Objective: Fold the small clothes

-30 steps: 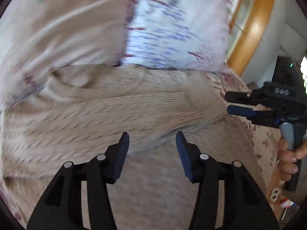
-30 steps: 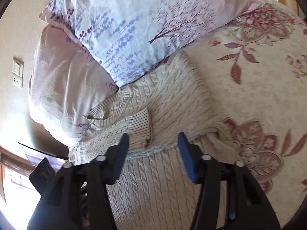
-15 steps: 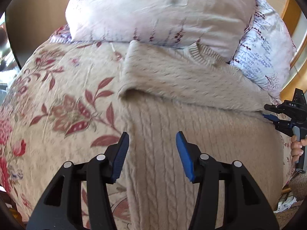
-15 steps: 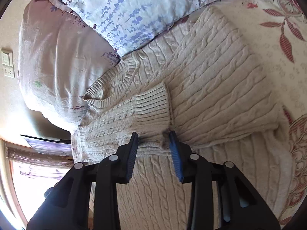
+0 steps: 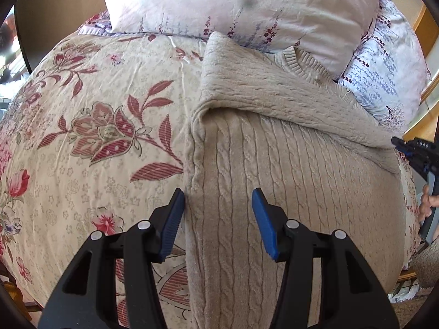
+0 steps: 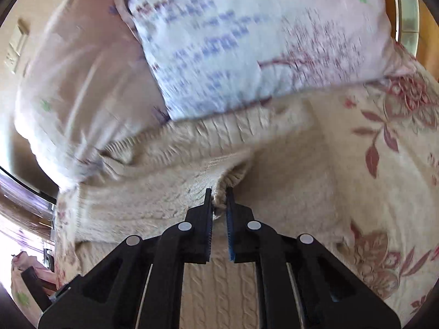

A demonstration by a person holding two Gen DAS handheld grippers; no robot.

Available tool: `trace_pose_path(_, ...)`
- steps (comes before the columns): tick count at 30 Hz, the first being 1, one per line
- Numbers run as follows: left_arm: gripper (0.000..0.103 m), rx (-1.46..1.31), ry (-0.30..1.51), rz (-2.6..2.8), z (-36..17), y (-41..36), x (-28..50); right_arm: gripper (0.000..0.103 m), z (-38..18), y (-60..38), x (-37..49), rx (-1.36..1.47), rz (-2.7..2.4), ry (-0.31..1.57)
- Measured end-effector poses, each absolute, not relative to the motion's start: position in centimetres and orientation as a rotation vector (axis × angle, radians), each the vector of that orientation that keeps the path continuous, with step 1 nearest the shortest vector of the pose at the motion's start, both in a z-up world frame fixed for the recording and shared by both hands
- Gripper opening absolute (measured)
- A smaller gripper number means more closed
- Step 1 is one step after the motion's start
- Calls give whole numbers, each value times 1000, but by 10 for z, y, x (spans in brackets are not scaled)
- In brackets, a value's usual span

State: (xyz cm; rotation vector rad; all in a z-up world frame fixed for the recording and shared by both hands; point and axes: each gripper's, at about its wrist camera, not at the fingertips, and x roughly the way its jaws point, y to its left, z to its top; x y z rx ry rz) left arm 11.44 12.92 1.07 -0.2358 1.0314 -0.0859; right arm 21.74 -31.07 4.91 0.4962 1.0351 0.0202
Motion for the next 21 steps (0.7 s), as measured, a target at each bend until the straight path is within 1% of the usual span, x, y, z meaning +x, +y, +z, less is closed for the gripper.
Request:
trace_pose_path(4, 52, -228, 1033, -88, 12, 128, 114, 9, 43, -305, 215, 445, -9, 1045)
trace_pose_path(7, 52, -235, 1033, -93, 12, 129, 114, 11, 22, -299, 223, 371, -39, 1135)
trace_pose_path(8, 52, -245, 1035, -97, 13, 130, 113, 13, 19, -299, 222, 365, -39, 1143)
trace_pose_path(10, 52, -289, 1031, -111, 15, 135, 111, 37, 27, -303, 217, 341, -78, 1130)
trace_pose_path(12, 52, -332, 1015, -128, 18, 142, 105, 46, 36, -311, 208, 331, -117, 1099)
trace_pose_path(15, 52, -370, 1012, -145, 19, 151, 97, 48, 44, -336, 184, 433, -105, 1057)
trace_pose_path(21, 52, -435, 1020, -183, 18, 160, 81, 48, 37, -387, 123, 665, -28, 1058)
